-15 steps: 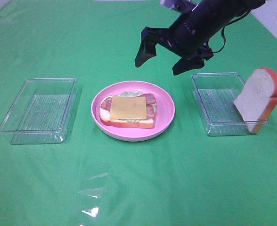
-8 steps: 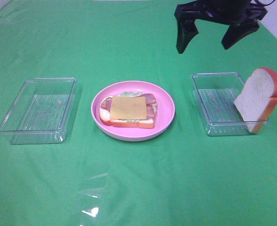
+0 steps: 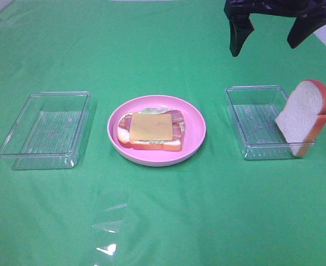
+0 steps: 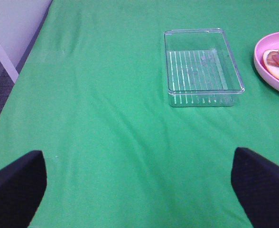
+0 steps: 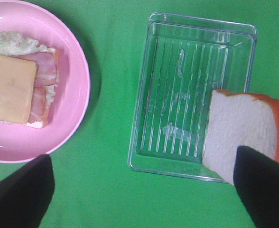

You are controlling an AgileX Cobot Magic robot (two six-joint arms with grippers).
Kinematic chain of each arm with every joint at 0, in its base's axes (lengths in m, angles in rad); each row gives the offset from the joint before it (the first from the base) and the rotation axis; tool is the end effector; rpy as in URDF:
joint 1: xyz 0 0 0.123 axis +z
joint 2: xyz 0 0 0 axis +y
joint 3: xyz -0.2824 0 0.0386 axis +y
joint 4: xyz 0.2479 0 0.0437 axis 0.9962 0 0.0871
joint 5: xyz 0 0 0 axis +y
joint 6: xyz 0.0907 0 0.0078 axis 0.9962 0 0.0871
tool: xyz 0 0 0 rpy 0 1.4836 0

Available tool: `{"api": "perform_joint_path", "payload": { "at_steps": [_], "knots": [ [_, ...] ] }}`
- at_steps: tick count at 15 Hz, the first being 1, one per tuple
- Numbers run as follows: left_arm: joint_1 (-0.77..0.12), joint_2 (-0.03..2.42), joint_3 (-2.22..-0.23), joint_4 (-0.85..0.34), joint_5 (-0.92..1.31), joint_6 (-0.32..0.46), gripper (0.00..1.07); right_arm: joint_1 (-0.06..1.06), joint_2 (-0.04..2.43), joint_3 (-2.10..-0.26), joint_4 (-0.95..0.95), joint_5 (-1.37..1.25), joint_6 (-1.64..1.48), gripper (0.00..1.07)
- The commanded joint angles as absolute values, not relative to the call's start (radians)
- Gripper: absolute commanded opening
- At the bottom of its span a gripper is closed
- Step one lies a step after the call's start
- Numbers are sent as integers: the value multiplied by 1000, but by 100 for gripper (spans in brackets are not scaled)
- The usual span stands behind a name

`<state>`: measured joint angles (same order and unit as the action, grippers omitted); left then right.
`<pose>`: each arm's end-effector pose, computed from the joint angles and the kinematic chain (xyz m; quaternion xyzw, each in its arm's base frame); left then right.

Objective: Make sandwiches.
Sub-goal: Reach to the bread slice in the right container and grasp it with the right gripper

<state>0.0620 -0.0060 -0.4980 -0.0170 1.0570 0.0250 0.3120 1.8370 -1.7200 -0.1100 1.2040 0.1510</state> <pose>-0.0053 -0.0017 0.2769 -0.0154 0.8510 0.0143 0.5247 0.3767 0.1117 0.3143 -0.0899 0.9803 -0.0140 0.1753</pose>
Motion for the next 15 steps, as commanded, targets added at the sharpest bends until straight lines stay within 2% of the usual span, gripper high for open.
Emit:
{"api": "perform_joint_path", "payload": {
  "at_steps": [1,10,15],
  "knots": [
    [54,-21,-495,-17,1050,19,100,241,1827,-1726,-109,1230,167,98],
    [54,-21,-495,-17,1050,19,100,-35,1859,-1722,38,1280,72,98],
    [54,-21,-495,-17,1050,19,100,-64,1953,-1721,33,1280,17,98]
  ]
}}
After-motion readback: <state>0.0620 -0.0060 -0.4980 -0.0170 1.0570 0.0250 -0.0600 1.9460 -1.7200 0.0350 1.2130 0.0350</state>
